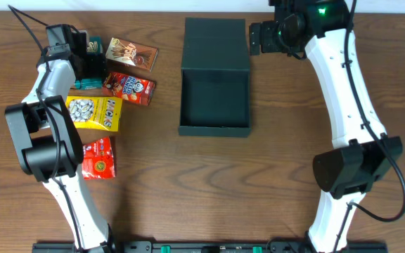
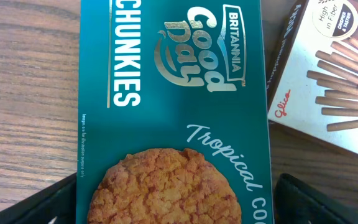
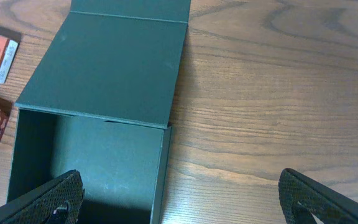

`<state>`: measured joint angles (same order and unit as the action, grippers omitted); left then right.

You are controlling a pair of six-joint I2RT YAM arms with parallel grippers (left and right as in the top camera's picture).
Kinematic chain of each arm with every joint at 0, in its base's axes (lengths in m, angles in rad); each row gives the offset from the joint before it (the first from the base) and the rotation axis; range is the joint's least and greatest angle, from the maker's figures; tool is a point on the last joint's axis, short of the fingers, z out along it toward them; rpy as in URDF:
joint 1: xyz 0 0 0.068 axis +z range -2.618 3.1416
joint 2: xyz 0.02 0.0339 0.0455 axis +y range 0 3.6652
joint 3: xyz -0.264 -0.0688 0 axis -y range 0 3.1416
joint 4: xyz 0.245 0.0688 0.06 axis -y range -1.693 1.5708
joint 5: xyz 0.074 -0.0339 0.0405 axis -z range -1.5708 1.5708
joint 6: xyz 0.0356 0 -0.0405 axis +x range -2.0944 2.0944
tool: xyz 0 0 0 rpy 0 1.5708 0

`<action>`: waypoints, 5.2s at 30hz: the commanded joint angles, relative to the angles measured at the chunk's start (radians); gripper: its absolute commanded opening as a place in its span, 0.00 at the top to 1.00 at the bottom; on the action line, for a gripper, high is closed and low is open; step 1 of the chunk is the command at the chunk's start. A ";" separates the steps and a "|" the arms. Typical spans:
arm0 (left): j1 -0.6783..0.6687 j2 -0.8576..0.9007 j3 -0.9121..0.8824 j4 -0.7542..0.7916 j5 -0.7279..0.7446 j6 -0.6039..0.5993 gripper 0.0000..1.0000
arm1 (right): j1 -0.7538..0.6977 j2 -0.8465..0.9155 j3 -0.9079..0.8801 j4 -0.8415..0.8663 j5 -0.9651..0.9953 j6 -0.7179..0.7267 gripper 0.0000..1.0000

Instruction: Pack container

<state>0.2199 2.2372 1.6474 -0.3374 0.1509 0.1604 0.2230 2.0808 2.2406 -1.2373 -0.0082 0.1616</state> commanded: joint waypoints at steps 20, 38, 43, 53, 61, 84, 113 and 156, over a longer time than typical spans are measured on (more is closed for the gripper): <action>-0.009 0.006 0.264 -0.221 0.003 -0.019 0.21 | -0.002 0.002 0.003 0.002 0.001 0.017 0.01; -0.365 -0.073 0.522 -0.649 -0.004 -0.067 0.36 | -0.299 0.002 0.004 -0.078 -0.001 0.017 0.01; -0.546 -0.077 0.522 -0.735 -0.007 -0.118 0.37 | -0.396 0.002 0.004 -0.100 -0.002 0.012 0.01; -0.774 -0.077 0.519 -0.859 -0.063 -0.347 0.37 | -0.453 0.002 0.004 -0.109 -0.019 -0.058 0.01; -0.814 -0.077 0.515 -0.889 -0.093 -0.457 0.02 | -0.452 0.002 0.004 -0.109 -0.062 -0.079 0.01; -0.286 -0.316 0.517 -0.845 -0.124 -0.481 0.05 | 0.037 0.013 -0.151 0.003 -0.348 -0.135 0.99; -0.155 -0.315 0.517 -0.863 -0.125 -0.426 0.03 | 0.288 0.223 -0.336 0.128 -0.132 -0.031 0.98; -0.183 -0.132 0.515 -0.820 -0.124 -0.513 0.04 | 0.236 0.136 -0.169 0.172 -0.224 0.061 0.98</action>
<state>0.0544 2.0441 2.1483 -1.1652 0.0196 -0.3153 0.4881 2.2856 2.0243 -1.0641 -0.2089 0.2447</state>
